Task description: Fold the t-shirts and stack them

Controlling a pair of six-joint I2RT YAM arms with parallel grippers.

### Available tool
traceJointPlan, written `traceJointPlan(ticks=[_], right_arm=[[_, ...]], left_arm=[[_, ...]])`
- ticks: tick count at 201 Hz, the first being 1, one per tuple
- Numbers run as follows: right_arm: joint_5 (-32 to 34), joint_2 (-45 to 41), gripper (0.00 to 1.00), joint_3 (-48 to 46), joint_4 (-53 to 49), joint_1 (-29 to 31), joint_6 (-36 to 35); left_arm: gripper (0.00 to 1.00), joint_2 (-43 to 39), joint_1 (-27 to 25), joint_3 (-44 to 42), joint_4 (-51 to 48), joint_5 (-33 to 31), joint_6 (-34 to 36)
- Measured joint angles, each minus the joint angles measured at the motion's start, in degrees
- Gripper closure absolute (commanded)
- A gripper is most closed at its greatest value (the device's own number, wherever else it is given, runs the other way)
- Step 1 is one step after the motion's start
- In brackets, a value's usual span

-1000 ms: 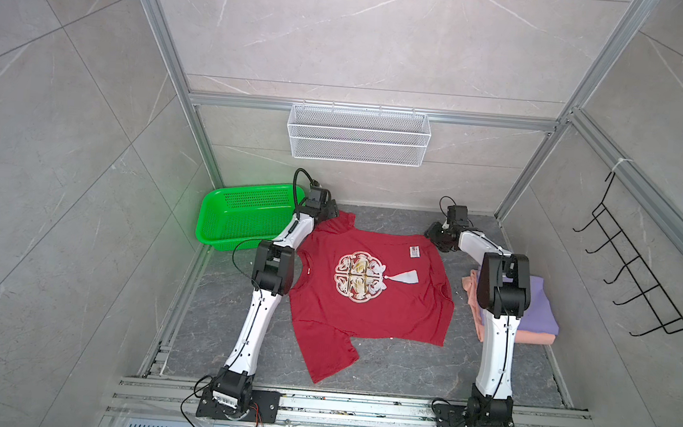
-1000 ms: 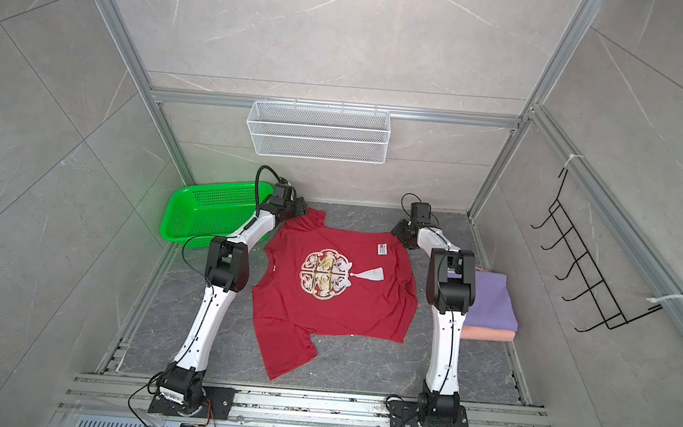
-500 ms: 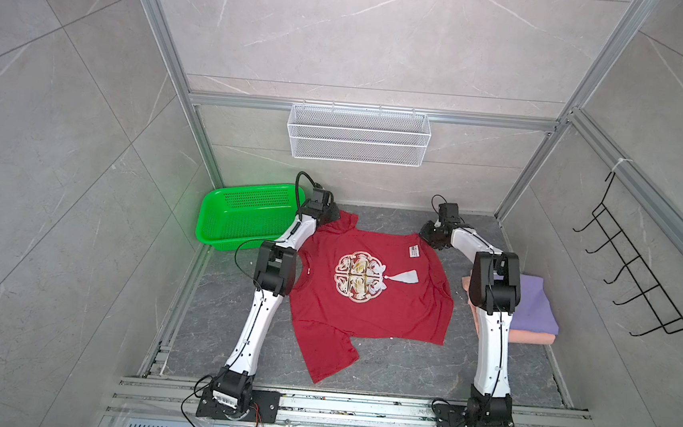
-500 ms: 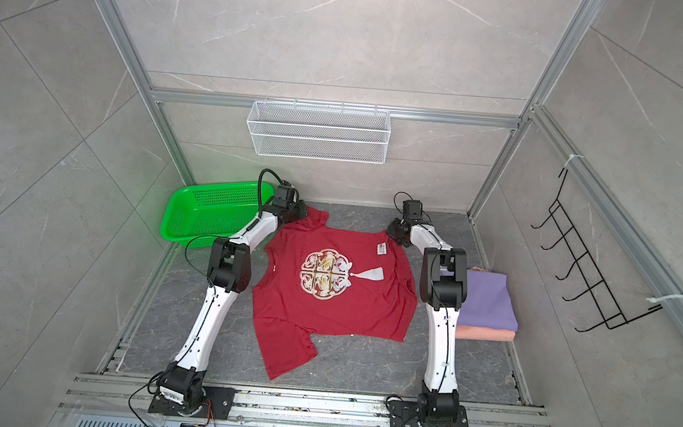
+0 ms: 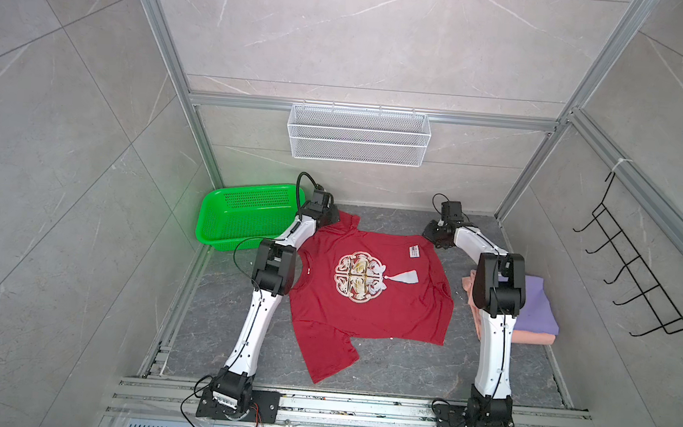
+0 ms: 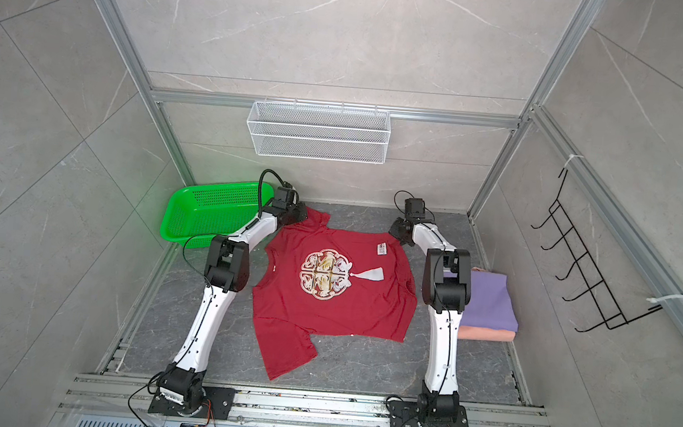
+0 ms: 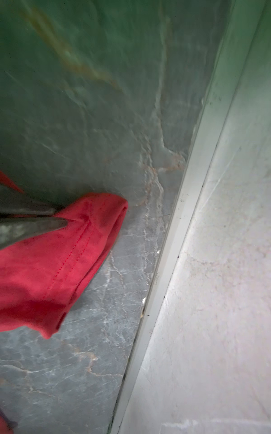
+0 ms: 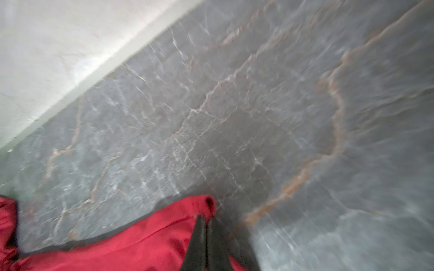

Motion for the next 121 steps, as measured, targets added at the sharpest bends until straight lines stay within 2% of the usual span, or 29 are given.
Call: traceJointPlan(ticks=[26,91,121], right_arm=[[0.8,-5.7,1.0,-3.9,1.3,0.0,-1.0],[1.1,-16.4,1.0,-16.9,4.3,0.0,-2.8],[1.0,-21.4,1.0,-24.1,4.4,0.0,-4.1]], left_arm=[[1.0,-8.9,0.3,-10.9,3.8,0.0,0.9],[1.0,-31.8,0.3,-31.8,11.6,-1.3,2.0],[1.0,-39.7,0.3,-42.4,13.0,-2.1,2.0]])
